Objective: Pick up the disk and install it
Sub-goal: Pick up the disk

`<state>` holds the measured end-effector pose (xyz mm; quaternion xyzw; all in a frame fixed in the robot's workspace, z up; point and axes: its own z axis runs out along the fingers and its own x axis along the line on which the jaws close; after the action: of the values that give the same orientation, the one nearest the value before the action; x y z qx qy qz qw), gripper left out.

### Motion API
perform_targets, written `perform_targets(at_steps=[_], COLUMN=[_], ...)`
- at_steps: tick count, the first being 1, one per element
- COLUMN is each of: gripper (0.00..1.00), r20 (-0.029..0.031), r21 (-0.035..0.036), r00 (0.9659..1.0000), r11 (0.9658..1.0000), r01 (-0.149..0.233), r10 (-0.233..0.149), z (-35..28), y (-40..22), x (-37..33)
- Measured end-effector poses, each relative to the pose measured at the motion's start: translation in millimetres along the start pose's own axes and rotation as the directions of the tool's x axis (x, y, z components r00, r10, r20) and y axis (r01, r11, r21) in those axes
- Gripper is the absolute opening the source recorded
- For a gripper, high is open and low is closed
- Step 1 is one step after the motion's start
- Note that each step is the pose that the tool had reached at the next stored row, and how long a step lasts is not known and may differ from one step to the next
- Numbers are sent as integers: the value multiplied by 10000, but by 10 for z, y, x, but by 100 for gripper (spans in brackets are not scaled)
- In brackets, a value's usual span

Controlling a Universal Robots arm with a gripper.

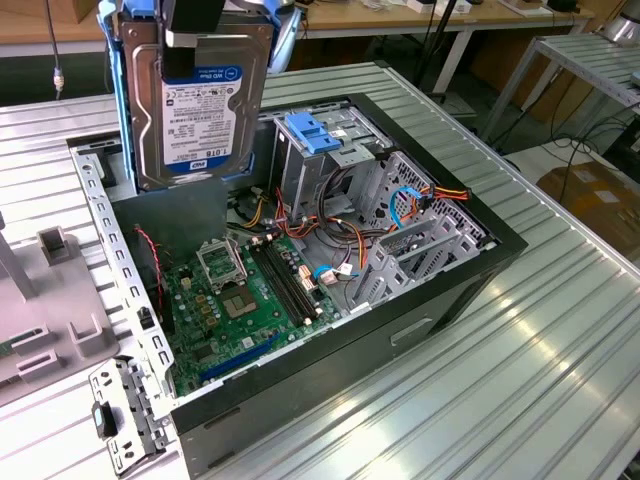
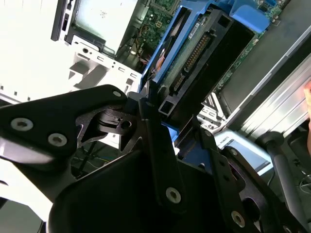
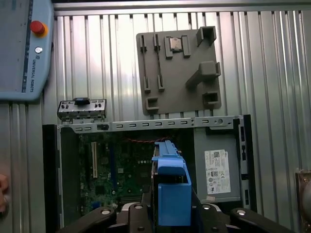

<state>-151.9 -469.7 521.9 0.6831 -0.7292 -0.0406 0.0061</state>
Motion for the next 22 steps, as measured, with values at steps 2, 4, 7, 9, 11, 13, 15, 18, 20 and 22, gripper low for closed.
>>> perform_targets(at_steps=[2, 4, 7, 9, 11, 13, 15, 18, 20, 22], gripper=[37, 37, 37, 37, 37, 37, 37, 37, 37, 37], r20=[0, 0, -1, -1, -1, -1, -1, -1, -2, -2], r21=[-2, -3, -6, -9, -11, -13, -17, -21, -24, -28], r00=[10000, 10000, 10000, 10000, 10000, 10000, 10000, 10000, 10000, 10000], r11=[10000, 10000, 10000, 10000, 10000, 10000, 10000, 10000, 10000, 10000], r01=[0, -1, 0, -1, -1, -1, -1, -1, -1, -1], r10=[0, 1, 0, 1, 1, 1, 1, 1, 1, 1], z=[-1, -1, -3, -5, -5, -6, -7, -8, -9, -10], y=[-14, -30, -64, -87, -103, -117, -147, -172, -194, -220], x=[7, 15, 33, 46, 54, 62, 77, 90, 101, 114])
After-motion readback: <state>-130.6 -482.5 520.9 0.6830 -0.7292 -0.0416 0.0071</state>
